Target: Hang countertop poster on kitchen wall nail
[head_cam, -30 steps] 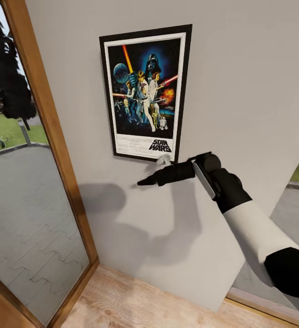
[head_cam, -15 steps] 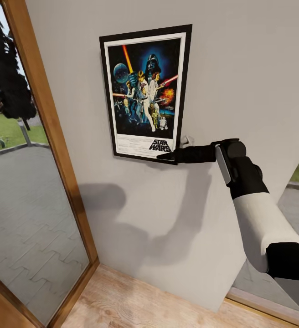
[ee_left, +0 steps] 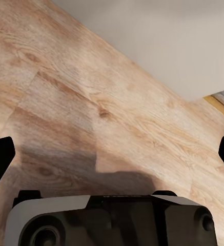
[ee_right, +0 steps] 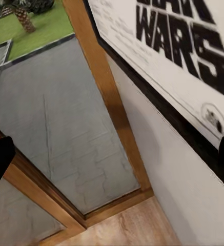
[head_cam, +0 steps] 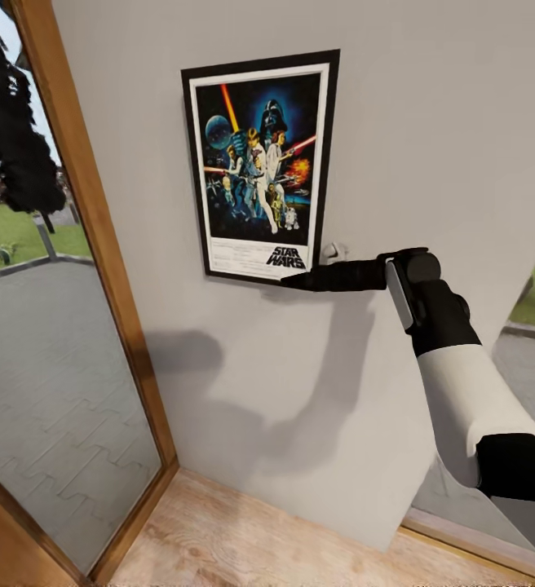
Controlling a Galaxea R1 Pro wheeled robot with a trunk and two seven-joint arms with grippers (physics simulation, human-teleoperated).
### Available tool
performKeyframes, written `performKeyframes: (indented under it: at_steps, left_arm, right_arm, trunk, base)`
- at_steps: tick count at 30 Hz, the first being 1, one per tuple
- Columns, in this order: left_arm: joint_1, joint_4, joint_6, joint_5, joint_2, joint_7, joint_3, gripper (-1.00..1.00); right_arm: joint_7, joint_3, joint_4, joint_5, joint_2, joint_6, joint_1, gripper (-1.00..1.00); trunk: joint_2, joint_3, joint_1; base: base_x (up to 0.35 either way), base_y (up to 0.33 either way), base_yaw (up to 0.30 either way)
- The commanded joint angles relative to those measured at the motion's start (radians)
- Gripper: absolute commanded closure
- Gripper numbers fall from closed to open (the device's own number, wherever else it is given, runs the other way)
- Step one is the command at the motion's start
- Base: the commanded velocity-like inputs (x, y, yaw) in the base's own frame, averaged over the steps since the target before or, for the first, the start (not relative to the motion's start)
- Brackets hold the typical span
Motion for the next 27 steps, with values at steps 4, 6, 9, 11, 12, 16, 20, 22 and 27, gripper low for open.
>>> performKeyframes:
  at_steps: [4, 6, 9, 11, 12, 16, 20, 22, 27]
  left_arm:
    - [-0.001, -0.001, -0.004, 0.009, 0.001, -0.001, -0.008, -1.0]
    - [-0.001, -0.001, -0.004, 0.009, 0.001, -0.001, -0.008, -1.0]
    - [-0.001, -0.001, -0.004, 0.009, 0.001, -0.001, -0.008, -1.0]
    - [-0.001, -0.001, -0.004, 0.009, 0.001, -0.001, -0.008, -1.0]
    - [-0.001, -0.001, -0.004, 0.009, 0.001, -0.001, -0.008, -1.0]
    - [-0.001, -0.001, -0.004, 0.009, 0.001, -0.001, -0.008, -1.0]
    - [-0.001, -0.001, -0.004, 0.009, 0.002, -0.002, -0.008, -1.0]
    - [-0.001, -0.001, -0.004, 0.009, 0.003, -0.004, -0.008, -1.0]
    - [-0.001, -0.001, -0.003, 0.01, 0.006, -0.01, -0.007, -1.0]
  right_arm:
    - [0.002, 0.001, 0.0, -0.001, -0.001, 0.006, -0.001, -1.0]
    - [0.002, 0.001, 0.0, -0.001, -0.001, 0.006, -0.001, -1.0]
    - [0.002, 0.001, 0.0, -0.001, 0.0, 0.006, 0.0, -1.0]
    - [0.002, 0.001, 0.0, -0.002, 0.0, 0.006, 0.0, -1.0]
    - [0.003, 0.001, 0.001, -0.003, 0.0, 0.005, 0.0, -1.0]
    - [0.008, 0.001, -0.004, -0.013, 0.0, 0.006, 0.04, -1.0]
    - [0.02, 0.0, -0.016, -0.071, -0.003, -0.013, 0.129, -1.0]
    - [0.041, -0.002, -0.018, -0.12, -0.006, -0.07, 0.198, -1.0]
    - [0.099, -0.027, -0.017, -0.197, -0.036, -0.287, 0.488, -1.0]
  trunk:
    - [-0.002, -0.002, 0.0]
    - [-0.002, -0.002, 0.0]
    - [-0.002, -0.002, 0.0]
    - [-0.002, -0.002, 0.0]
    - [-0.002, -0.002, 0.0]
    - [-0.002, -0.002, 0.0]
    - [-0.002, -0.002, 0.0]
    - [-0.002, -0.002, 0.0]
    - [-0.002, -0.002, 0.0]
  base:
    - [-0.137, 0.0, 0.0]
    - [-0.241, 0.0, 0.0]
    - [-0.298, 0.0, 0.0]
    - [-0.317, 0.0, 0.0]
    - [-0.326, 0.0, 0.0]
    - [-0.331, 0.0, 0.0]
    - [-0.336, 0.0, 0.0]
    - [-0.337, 0.0, 0.0]
    - [-0.279, 0.0, 0.0]
